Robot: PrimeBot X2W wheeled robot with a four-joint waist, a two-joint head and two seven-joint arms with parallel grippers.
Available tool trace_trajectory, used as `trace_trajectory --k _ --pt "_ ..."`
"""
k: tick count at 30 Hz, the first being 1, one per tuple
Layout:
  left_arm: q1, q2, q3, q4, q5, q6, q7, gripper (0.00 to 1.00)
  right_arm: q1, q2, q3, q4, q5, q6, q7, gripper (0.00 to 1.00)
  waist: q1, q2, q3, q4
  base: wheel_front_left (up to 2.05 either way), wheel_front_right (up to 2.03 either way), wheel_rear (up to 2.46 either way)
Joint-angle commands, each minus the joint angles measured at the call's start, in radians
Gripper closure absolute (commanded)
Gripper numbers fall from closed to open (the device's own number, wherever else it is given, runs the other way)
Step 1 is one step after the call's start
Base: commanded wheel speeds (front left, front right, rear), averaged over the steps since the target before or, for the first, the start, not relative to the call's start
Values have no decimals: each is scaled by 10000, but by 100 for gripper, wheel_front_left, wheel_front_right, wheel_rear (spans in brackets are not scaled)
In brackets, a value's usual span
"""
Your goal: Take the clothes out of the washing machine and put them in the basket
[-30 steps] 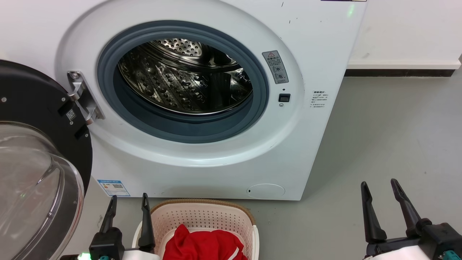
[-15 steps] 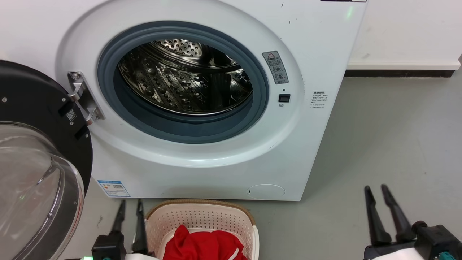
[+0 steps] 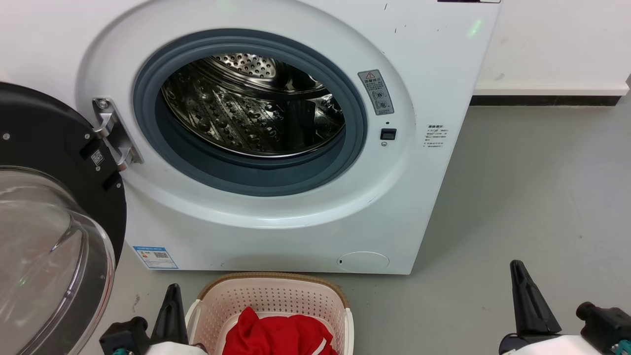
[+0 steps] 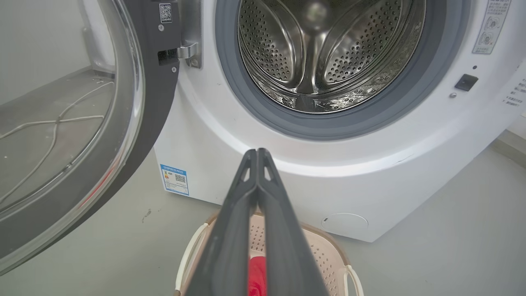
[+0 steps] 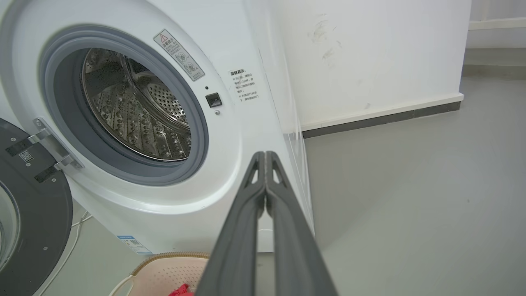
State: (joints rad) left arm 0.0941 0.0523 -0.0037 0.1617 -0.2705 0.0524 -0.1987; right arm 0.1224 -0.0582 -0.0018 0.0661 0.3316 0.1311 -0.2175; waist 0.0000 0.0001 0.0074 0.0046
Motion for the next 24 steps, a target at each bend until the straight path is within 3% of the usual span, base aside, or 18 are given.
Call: trace_trajectory --k 1,24 --pt "-267 5 56 -114 -321 -64 57 100 -300 -82 3 -97 333 -1 38 100 0 -1 0 0 0 0 0" --pt "-813 -2 385 147 -4278 -605 974 100 -926 -239 -70 452 4328 -1 810 100 0 -1 -9 -10 0 0 0"
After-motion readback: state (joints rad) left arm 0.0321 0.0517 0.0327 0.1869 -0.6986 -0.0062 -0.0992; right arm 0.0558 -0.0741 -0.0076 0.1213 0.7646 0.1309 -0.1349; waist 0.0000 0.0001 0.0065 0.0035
